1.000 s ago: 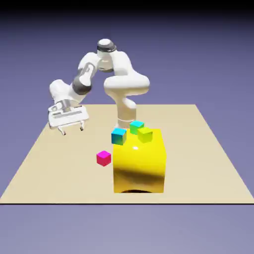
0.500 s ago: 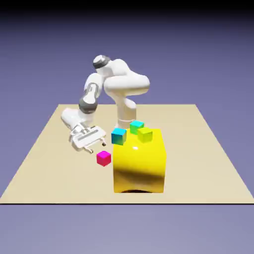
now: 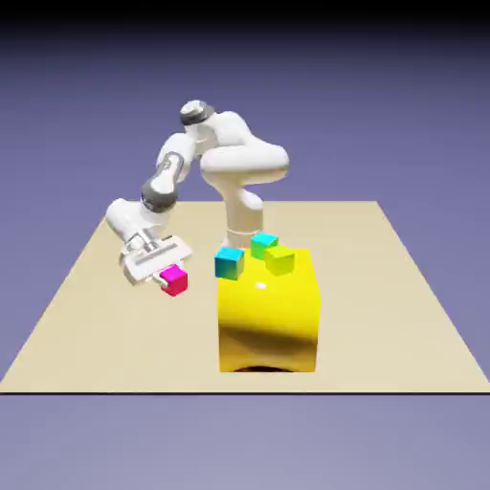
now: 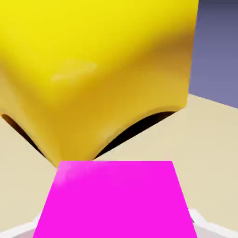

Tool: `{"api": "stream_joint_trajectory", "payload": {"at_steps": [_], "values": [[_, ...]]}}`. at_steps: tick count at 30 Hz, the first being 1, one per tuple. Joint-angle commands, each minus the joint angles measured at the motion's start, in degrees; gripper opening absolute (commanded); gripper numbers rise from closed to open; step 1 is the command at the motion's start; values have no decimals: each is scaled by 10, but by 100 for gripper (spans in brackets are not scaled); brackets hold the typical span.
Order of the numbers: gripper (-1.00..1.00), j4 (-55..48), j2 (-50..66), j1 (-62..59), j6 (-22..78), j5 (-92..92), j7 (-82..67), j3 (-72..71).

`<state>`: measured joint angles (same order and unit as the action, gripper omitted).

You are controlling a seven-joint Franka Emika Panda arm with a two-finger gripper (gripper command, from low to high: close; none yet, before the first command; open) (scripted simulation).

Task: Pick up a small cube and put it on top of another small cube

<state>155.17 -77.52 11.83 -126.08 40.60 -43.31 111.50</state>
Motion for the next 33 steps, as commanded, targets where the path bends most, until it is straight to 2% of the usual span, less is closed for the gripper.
{"api": "stream_joint_trajectory", "payload": {"at_steps": [1, 24, 27, 33], "values": [[-100, 3, 4, 8, -7, -17, 6, -21], [-100, 158, 81, 260, -227, -452, 122, -492], [-100, 180, 75, 273, -247, -453, 109, -480], [-100, 186, 119, 398, -375, -457, 80, -408]]}}
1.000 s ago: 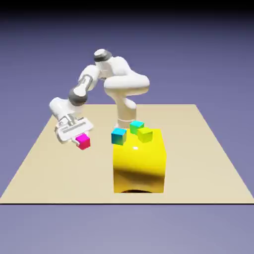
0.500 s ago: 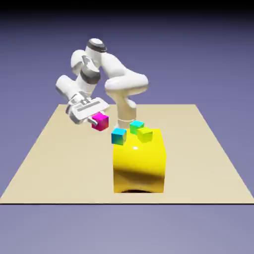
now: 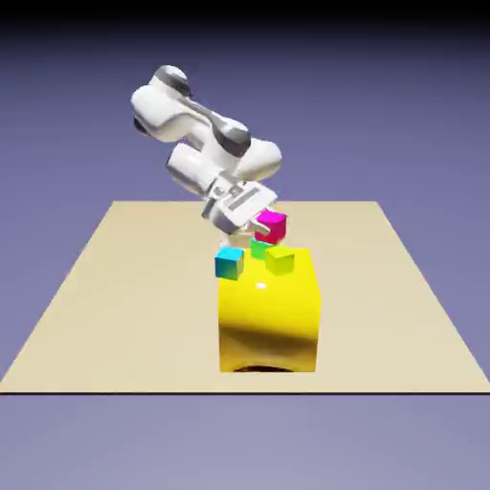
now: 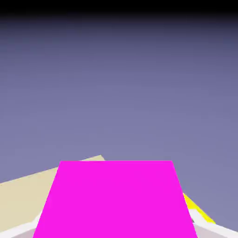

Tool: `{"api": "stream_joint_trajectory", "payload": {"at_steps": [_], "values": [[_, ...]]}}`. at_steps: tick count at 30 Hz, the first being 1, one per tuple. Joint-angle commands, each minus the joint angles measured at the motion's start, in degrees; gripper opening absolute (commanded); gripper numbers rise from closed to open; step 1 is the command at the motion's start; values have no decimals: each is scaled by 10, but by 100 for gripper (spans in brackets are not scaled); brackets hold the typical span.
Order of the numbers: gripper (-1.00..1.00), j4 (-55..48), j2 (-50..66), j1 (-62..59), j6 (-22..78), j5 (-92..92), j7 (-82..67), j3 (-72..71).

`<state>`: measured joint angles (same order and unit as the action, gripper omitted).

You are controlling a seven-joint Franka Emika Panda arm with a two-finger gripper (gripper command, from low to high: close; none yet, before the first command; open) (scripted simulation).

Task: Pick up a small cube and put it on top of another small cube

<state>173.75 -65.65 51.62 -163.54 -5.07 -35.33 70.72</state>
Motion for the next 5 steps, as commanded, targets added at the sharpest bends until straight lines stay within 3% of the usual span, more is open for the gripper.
{"api": "stream_joint_trajectory", "payload": {"at_steps": [1, 2, 3, 5], "values": [[-100, 1, 7, 21, -22, -1, -5, 12], [-100, 1, 10, 29, -30, -1, -7, 17], [100, 1, 10, 29, -30, -1, -7, 17], [100, 0, 3, 8, -9, 0, -2, 5]]}}
